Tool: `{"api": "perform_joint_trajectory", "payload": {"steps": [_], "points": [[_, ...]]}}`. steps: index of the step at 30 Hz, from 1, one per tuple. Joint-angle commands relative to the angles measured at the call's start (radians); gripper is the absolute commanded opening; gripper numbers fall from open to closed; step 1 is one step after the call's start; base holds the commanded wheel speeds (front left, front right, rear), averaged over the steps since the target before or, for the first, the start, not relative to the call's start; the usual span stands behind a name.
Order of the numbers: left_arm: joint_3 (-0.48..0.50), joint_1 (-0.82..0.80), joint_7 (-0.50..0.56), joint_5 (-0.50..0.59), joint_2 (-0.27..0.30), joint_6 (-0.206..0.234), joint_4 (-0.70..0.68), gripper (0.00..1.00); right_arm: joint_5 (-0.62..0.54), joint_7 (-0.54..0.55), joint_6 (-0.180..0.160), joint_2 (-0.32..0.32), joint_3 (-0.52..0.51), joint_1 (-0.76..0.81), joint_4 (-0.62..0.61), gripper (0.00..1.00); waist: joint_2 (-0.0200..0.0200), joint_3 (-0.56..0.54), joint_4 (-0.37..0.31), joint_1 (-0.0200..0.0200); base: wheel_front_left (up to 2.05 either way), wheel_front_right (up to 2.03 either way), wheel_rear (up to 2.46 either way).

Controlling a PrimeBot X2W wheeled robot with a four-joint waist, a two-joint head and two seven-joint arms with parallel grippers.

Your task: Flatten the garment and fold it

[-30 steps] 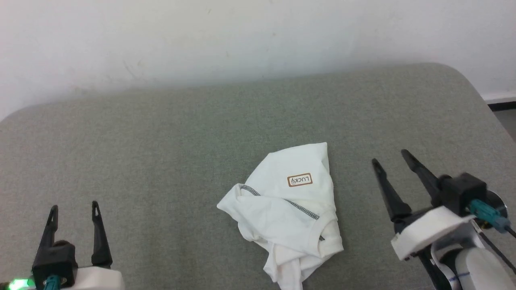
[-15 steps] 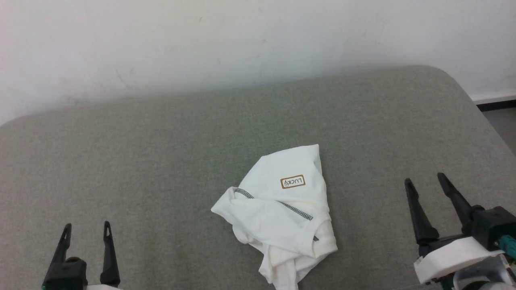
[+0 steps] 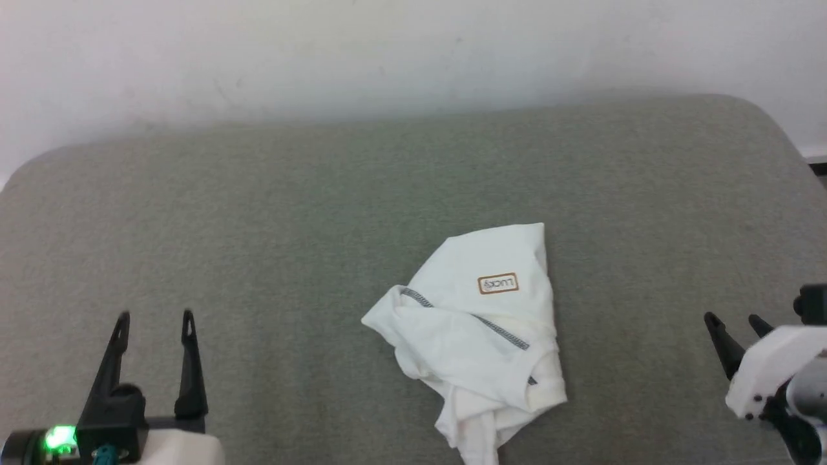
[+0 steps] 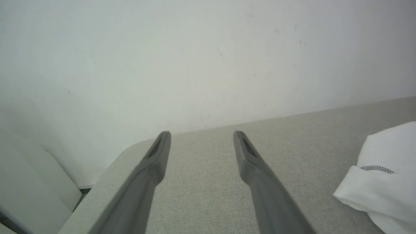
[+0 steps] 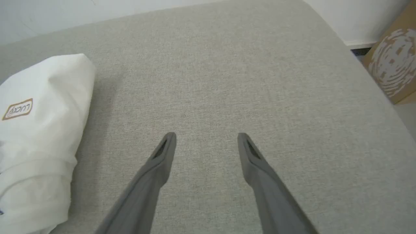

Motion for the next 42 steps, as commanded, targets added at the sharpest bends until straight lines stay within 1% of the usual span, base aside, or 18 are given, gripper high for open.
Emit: {"api": "perform_joint_trajectory", "payload": {"steps": [1,3,8,12,16,21,25,26,27,28,29,31,33,36,39,42], "points": [[0.003,-0.021,-0.01,0.005,-0.002,-0.006,0.001,1.0,0.011,0.015,-0.001,0.003,0.003,-0.026,0.007,1.0,0.0,0.024,0.041,-0.0001,0.0,0.0,0.0],[0.007,-0.045,-0.028,0.018,-0.007,-0.013,0.004,1.0,0.045,0.079,-0.001,-0.004,0.019,-0.07,0.046,1.0,0.0,0.034,0.068,-0.0001,0.0,0.0,0.0],[0.021,-0.086,-0.045,0.045,-0.031,-0.03,0.025,1.0,0.131,0.245,-0.001,0.015,0.077,-0.171,0.114,1.0,0.0,0.052,0.122,-0.0001,0.0,0.0,0.0],[0.032,-0.113,-0.047,0.065,-0.058,-0.05,0.023,1.0,0.188,0.323,-0.001,0.013,0.146,-0.242,0.151,1.0,0.0,0.074,0.158,-0.0001,0.0,0.0,0.0],[0.041,-0.13,-0.047,0.09,-0.089,-0.07,0.02,1.0,0.243,0.403,-0.001,0.016,0.199,-0.292,0.227,1.0,0.0,0.097,0.189,-0.0001,0.0,0.0,0.0],[0.053,-0.142,-0.047,0.114,-0.131,-0.093,0.025,1.0,0.267,0.468,-0.001,0.034,0.243,-0.333,0.351,1.0,0.0,0.13,0.215,-0.0001,0.0,0.0,0.0],[0.073,-0.141,-0.047,0.127,-0.158,-0.108,0.035,1.0,0.229,0.53,-0.001,0.05,0.276,-0.347,0.471,1.0,0.0,0.143,0.22,-0.0001,0.0,0.0,0.0],[0.077,-0.141,-0.047,0.131,-0.163,-0.113,0.037,1.0,0.216,0.545,-0.001,0.054,0.286,-0.351,0.493,0.67,0.0,0.144,0.221,-0.0001,0.0,0.0,0.0],[0.082,-0.141,-0.047,0.134,-0.167,-0.117,0.04,1.0,0.208,0.556,-0.001,0.06,0.288,-0.356,0.513,0.39,0.0,0.144,0.221,-0.0001,0.0,0.0,0.0],[0.087,-0.139,-0.047,0.137,-0.171,-0.12,0.043,1.0,0.203,0.568,-0.001,0.068,0.289,-0.361,0.532,0.06,0.0,0.143,0.22,-0.0001,0.0,0.0,0.0],[0.093,-0.137,-0.047,0.14,-0.174,-0.124,0.046,1.0,0.198,0.576,-0.001,0.076,0.297,-0.369,0.54,0.0,0.0,0.141,0.218,-0.0001,0.0,0.0,0.0],[0.103,-0.131,-0.047,0.146,-0.179,-0.13,0.054,1.0,0.196,0.579,-0.001,0.09,0.31,-0.385,0.542,0.0,0.0,0.131,0.212,-0.0001,0.0,0.0,0.0],[0.112,-0.123,-0.047,0.153,-0.18,-0.136,0.063,1.0,0.203,0.566,-0.001,0.095,0.336,-0.402,0.518,0.0,0.0,0.117,0.204,-0.0001,0.0,0.0,0.0],[0.12,-0.113,-0.047,0.167,-0.178,-0.146,0.071,1.0,0.222,0.545,-0.001,0.084,0.398,-0.426,0.453,0.0,0.0,0.089,0.192,-0.0001,0.0,0.0,0.0],[0.126,-0.104,-0.047,0.179,-0.175,-0.153,0.074,1.0,0.241,0.518,-0.001,0.042,0.493,-0.446,0.358,0.0,0.0,0.057,0.177,-0.0001,0.0,0.0,0.0],[0.133,-0.093,-0.047,0.186,-0.176,-0.156,0.073,1.0,0.248,0.514,-0.001,-0.024,0.607,-0.465,0.265,0.0,0.0,0.032,0.149,-0.0001,0.0,0.0,0.0]]}}
